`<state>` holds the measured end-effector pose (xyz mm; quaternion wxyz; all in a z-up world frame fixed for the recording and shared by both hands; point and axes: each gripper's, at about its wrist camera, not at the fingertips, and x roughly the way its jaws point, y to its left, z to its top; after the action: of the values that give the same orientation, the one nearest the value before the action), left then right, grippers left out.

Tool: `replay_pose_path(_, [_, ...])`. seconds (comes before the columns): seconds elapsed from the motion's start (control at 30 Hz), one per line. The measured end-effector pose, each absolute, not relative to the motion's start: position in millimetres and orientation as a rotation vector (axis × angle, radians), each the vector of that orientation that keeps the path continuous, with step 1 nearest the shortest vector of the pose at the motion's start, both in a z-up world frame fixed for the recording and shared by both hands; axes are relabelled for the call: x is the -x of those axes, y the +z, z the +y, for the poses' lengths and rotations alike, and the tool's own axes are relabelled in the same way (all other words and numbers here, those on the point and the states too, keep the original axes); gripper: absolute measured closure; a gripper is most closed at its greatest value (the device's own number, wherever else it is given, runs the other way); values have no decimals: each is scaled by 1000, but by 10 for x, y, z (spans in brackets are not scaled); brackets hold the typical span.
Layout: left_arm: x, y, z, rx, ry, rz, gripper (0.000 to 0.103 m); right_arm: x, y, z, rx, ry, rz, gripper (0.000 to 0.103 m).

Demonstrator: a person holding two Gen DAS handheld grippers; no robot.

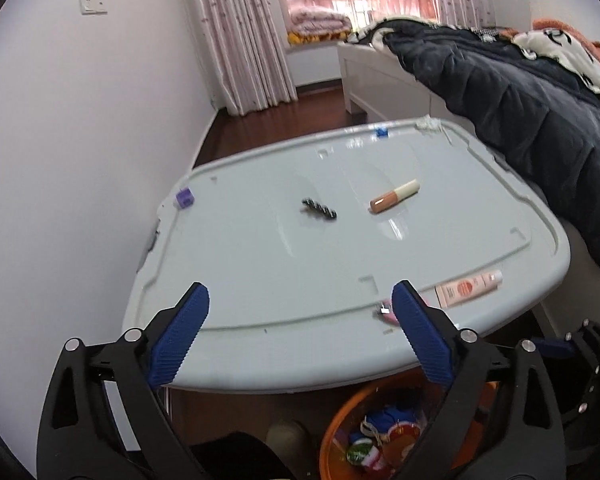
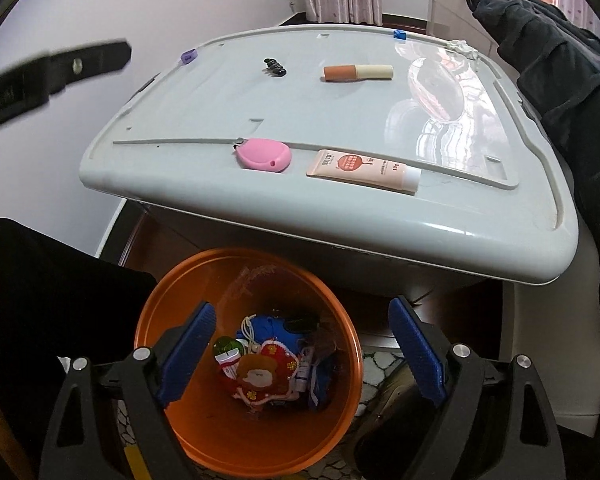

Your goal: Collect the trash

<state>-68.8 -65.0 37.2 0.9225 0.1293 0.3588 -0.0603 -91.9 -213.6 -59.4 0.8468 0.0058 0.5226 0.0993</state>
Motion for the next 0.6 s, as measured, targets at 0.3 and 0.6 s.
replay_pose_path(0.3, [531, 609, -575, -269, 1, 613, 10, 923, -597, -2084, 17, 208, 1097, 16])
replay_pose_path(0.6, [457, 874, -507, -121, -103, 546, 10, 934, -611, -2033, 49, 214, 1097, 16])
